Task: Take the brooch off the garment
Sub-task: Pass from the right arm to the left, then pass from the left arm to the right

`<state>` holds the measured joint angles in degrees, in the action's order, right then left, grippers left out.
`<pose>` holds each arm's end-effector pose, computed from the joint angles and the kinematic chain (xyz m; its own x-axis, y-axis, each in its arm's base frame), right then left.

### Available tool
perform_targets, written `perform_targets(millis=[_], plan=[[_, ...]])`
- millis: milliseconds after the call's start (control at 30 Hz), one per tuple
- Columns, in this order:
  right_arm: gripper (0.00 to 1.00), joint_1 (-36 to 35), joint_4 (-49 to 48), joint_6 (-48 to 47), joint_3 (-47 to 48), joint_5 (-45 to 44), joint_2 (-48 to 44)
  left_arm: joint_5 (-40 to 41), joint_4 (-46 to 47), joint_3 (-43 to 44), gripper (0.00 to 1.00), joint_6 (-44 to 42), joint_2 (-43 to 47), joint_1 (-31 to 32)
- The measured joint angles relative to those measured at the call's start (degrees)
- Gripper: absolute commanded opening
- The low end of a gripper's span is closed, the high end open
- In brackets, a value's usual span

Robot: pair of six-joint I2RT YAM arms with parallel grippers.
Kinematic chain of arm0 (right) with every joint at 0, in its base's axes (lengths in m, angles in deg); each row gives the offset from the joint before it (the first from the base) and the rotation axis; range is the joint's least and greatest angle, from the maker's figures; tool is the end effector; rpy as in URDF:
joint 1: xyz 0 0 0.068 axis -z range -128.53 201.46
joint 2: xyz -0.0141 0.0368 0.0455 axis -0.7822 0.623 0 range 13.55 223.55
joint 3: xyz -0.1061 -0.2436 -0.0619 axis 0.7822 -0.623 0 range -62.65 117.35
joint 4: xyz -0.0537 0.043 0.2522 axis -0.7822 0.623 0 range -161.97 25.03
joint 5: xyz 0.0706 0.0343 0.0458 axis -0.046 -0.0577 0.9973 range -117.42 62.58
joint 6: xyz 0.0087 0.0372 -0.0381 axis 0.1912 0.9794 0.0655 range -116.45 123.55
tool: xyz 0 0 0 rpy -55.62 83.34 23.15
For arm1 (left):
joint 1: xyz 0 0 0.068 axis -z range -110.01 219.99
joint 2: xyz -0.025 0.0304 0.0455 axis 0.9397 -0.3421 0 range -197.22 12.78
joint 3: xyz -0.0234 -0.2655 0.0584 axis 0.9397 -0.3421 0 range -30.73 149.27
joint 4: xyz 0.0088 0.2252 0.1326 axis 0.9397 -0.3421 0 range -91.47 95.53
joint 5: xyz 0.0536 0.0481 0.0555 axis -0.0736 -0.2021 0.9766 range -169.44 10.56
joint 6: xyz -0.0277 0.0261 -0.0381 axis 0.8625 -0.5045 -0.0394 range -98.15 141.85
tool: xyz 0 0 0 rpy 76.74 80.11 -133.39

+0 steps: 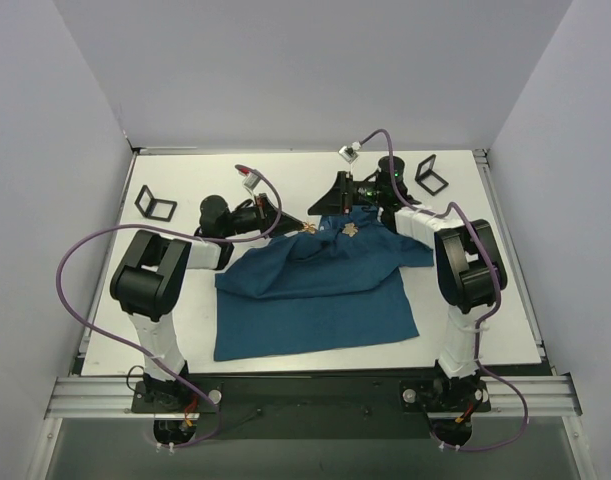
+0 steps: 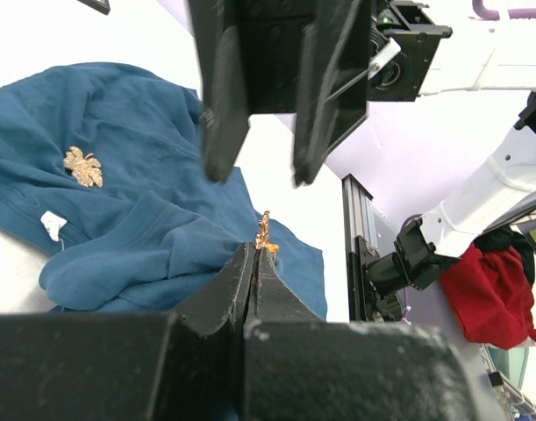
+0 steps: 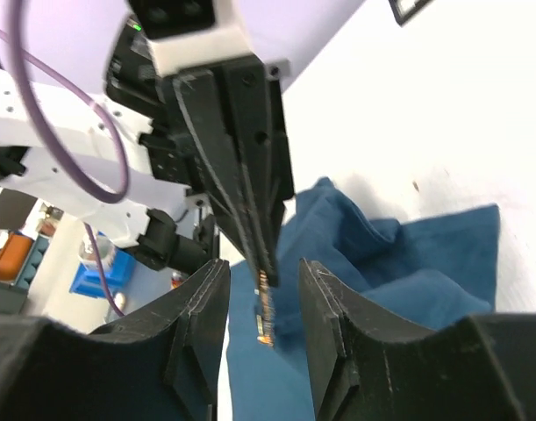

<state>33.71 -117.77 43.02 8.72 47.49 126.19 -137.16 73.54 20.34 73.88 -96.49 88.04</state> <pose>0.3974 0.1634 0.2472 -0.5750 -0.0104 -0.8181 -0.8168 -0.0505 0.5748 0.3509 -0.1460 0.2020 -0.6552 -0.2293 -0.7198 0.7168 0.1121 -0.6882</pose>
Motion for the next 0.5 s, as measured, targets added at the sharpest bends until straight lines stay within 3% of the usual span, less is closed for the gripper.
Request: perform_targets(millis=[133,233,500], plan=[[0.36,0.13,-8.41,5.53,-1.42,0.46,0.0,1.09,-1.31,-0.63,0.0,-0.79,0.74,-0.09],[0.35,0.15,-9.01,5.51,-2.29,0.37,-0.07,1.66,-1.77,-0.92,0.0,-1.27,1.16,-0.22],[0.34,0.15,6.75,-8.83,-2.43,-1.62,-2.99,2.23,-1.79,-1.01,0.0,-1.25,1.57,-0.9]])
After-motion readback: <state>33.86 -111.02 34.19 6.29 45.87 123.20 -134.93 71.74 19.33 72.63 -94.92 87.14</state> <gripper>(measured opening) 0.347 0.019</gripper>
